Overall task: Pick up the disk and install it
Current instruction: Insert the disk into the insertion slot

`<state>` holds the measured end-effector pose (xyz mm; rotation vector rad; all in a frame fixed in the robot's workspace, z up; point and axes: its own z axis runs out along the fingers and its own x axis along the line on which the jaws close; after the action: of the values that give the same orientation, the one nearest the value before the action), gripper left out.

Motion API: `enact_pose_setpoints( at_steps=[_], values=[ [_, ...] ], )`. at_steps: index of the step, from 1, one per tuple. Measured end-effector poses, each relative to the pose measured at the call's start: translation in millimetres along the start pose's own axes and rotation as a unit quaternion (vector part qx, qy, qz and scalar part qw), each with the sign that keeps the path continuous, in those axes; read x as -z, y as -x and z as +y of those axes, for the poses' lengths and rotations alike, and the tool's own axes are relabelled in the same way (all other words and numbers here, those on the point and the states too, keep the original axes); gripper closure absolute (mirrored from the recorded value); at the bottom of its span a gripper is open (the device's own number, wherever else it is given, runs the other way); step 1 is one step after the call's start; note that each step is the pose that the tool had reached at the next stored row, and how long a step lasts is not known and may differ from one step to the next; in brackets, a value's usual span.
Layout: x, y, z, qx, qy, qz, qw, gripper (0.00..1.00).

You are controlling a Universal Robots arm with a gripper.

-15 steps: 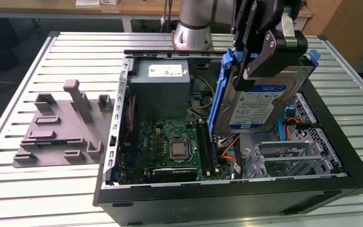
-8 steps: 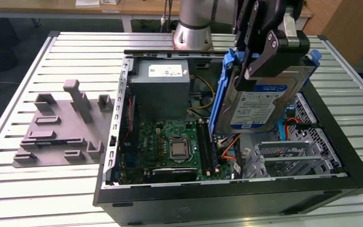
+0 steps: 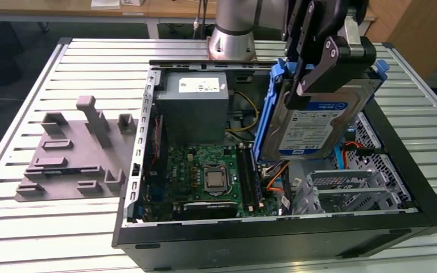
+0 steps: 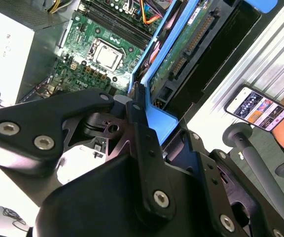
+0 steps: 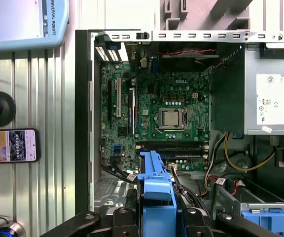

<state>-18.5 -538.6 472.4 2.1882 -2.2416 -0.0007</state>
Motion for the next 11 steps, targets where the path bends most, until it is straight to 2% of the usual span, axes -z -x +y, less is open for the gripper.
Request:
enact_pose_setpoints(
  at_steps=[11],
  values=[
    [0.0, 0.1, -2.8, 0.0, 0.0, 0.0, 1.0, 0.64]
  ],
)
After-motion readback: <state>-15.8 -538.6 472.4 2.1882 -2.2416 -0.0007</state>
